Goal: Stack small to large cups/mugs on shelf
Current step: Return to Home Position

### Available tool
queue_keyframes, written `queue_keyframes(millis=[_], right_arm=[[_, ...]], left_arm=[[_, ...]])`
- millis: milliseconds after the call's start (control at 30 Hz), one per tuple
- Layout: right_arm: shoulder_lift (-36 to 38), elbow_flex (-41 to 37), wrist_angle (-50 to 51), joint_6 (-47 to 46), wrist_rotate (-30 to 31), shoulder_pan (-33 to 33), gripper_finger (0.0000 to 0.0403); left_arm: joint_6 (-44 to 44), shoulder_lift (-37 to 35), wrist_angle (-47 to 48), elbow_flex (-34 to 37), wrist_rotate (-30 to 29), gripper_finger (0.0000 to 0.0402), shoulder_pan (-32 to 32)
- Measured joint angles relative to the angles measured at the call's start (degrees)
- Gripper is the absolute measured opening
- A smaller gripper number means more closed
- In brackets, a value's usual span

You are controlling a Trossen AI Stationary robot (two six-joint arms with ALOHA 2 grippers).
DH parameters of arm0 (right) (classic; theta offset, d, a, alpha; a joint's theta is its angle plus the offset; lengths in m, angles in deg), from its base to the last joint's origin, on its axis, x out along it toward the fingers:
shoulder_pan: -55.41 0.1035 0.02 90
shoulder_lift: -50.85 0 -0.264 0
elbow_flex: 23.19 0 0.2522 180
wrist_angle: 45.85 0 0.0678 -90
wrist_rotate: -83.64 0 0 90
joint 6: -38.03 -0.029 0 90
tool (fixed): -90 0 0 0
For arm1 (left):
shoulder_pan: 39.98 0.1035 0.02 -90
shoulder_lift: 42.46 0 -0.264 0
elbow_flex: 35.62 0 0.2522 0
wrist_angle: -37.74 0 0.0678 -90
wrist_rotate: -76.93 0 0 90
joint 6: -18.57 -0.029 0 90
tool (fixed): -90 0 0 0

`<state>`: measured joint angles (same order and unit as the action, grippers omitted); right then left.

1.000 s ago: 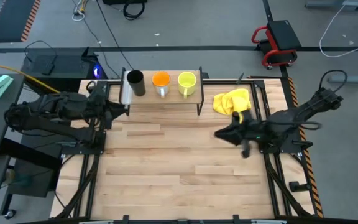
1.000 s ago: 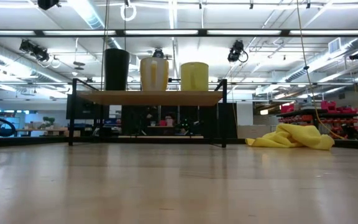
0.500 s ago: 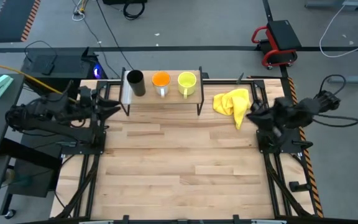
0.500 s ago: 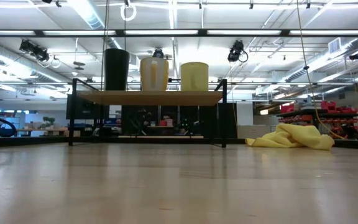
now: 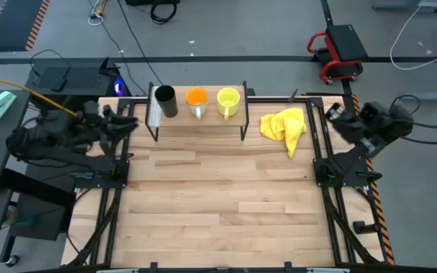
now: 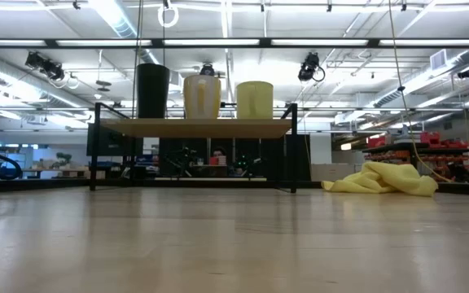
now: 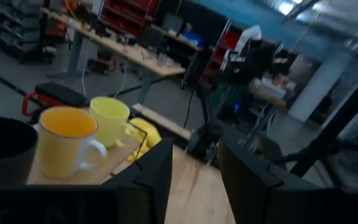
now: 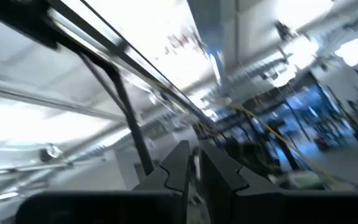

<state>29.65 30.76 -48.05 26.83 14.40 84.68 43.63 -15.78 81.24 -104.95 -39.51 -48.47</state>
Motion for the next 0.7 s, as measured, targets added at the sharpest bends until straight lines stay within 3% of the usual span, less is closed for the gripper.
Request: queue_keyframes(millis=[200,700], right_arm=[[8.7,-0.3,5.7,-0.9,-1.9,0.0,0.0043],[21.1,-0.4,12.8,0.5,-2.0,0.0,0.0043]], left_arm=[[-0.5,-6.9,0.0,0.0,-0.1,0.0147,0.0],[-1.4,-18.8,7.2,0.2,-0.6,0.0140,0.0]])
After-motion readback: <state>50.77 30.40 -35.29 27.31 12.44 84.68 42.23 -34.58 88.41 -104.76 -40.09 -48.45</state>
